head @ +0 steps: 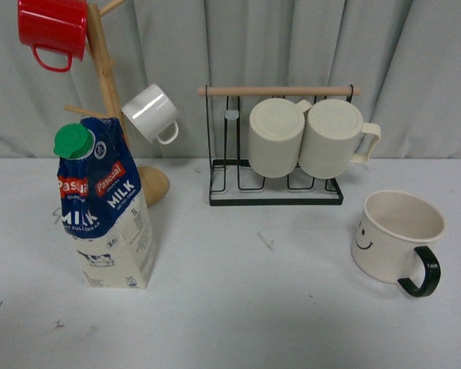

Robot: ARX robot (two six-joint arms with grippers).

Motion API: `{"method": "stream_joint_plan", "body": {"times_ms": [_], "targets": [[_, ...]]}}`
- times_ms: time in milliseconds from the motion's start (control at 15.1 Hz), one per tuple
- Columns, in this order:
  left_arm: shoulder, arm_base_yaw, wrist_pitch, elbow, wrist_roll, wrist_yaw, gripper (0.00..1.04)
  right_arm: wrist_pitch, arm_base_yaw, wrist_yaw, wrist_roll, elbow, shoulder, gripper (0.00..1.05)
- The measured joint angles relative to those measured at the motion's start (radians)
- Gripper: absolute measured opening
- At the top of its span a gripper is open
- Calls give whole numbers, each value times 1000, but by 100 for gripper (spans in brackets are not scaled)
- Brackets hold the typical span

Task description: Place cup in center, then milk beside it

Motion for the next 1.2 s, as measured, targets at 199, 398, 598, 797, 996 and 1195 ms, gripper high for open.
{"method": "stream_joint_plan", "body": {"times_ms": [199,398,598,797,996,1195], "targets": [[0,0,0,0,0,0,98,0,0,0,0,0,0,98],[0,0,0,0,0,0,98,0,0,0,0,0,0,98],[0,0,0,0,0,0,98,0,0,0,0,0,0,98],[0,0,0,0,0,0,98,-1,0,0,0,0,0,98],[0,0,0,0,0,0,98,-180,-56,-55,115,206,378,98],[0,0,0,0,0,0,98,-78,-71,-124,111,344,694,98]]}}
